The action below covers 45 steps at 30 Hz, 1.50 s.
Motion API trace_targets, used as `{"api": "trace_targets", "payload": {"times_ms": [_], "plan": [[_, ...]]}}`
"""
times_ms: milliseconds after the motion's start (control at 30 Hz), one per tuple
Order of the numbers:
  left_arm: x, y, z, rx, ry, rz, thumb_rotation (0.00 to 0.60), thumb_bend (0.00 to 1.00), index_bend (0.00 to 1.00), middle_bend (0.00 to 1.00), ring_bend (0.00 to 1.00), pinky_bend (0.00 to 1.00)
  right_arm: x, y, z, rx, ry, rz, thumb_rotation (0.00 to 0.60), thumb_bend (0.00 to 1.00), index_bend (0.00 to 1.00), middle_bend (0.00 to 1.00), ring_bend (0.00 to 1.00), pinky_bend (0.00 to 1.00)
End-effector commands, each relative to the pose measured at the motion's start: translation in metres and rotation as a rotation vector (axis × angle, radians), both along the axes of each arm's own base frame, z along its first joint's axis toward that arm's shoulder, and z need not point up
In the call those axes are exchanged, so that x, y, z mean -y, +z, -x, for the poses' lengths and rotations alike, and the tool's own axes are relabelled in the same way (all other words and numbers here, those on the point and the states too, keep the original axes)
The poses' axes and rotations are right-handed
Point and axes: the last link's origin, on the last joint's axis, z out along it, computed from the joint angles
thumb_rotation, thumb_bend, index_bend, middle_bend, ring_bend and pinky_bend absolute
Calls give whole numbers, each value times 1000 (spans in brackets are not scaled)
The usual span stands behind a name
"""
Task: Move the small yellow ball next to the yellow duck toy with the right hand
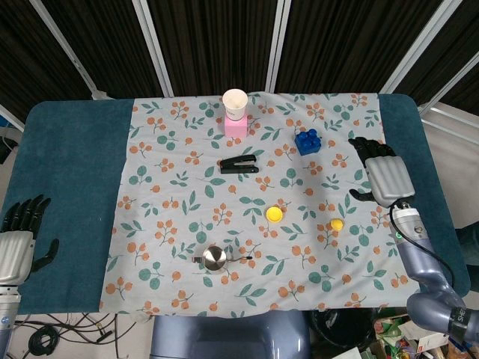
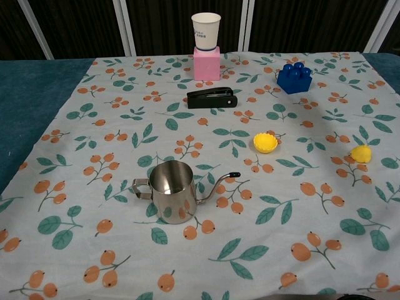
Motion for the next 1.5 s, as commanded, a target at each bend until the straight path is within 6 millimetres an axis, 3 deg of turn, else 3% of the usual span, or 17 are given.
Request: {"api": "trace_targets", "payload": {"times_ms": [33,167,467,833,1500], "plan": [[0,1,0,2,1,-2,600,411,0,21,0,0,-12,-9,14,-43,-27,-41,600,73,109,96,105,156],[1,0,0,2,4,5,600,411,0,21,0,0,-29,-29,38,-111,-68,-108,600,73,130,131,105,156],[0,0,0,3,5,5,600,411,0,21,0,0,-45,-73,72,-83,-109,-162,600,112,201,218,105,156],[-1,1,1,2,9,2,600,411,0,21,0,0,-43,-114,85,-52,-102,-214,600,203,255,267,106,156],[-1,1,2,2,15,2,600,411,0,21,0,0,-39,-134,101,-66,-124,-240,600,207,337,397,135,156]]}}
